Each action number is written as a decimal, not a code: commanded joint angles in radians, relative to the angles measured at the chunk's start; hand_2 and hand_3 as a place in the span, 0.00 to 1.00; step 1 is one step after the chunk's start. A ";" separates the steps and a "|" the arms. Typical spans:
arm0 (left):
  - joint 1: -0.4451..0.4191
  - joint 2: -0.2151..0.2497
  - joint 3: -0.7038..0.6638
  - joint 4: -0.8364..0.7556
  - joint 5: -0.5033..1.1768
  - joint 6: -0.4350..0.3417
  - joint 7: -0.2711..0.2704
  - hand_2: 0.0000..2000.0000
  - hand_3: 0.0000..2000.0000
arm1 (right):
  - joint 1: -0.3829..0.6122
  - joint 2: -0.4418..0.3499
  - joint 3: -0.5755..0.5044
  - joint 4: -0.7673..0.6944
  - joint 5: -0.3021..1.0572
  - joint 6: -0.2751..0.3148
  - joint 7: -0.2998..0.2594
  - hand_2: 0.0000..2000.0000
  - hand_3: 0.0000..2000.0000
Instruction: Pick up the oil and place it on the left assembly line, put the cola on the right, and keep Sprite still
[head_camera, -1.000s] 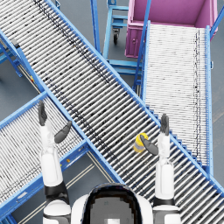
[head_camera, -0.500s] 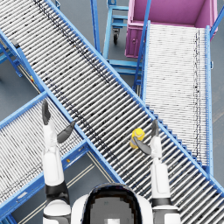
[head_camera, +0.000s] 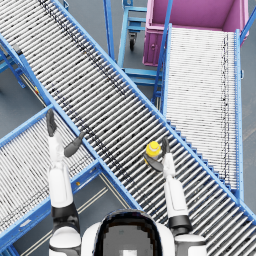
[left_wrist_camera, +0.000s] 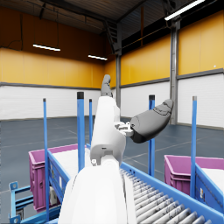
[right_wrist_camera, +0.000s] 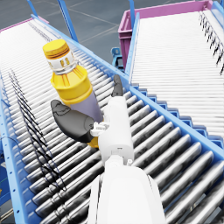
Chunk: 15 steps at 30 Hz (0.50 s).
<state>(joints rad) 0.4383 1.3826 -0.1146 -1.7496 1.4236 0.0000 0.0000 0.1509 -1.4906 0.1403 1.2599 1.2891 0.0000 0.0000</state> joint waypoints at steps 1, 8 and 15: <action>0.030 -0.003 -0.007 0.037 0.000 0.000 0.000 0.00 0.00 | 0.076 -0.017 0.018 -0.113 0.000 0.000 0.000 0.00 0.00; 0.042 -0.001 -0.033 0.073 0.000 0.000 0.000 0.00 0.00 | 0.160 -0.036 0.073 -0.223 -0.001 0.026 0.007 0.00 0.00; 0.042 0.002 -0.050 0.059 0.000 0.000 0.000 0.00 0.00 | 0.169 -0.012 0.112 -0.223 0.007 0.128 0.009 1.00 0.65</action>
<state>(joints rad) 0.4670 1.3870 -0.1585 -1.6809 1.4233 0.0000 0.0001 0.3264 -1.4978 0.2194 1.0355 1.2974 0.1441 0.0075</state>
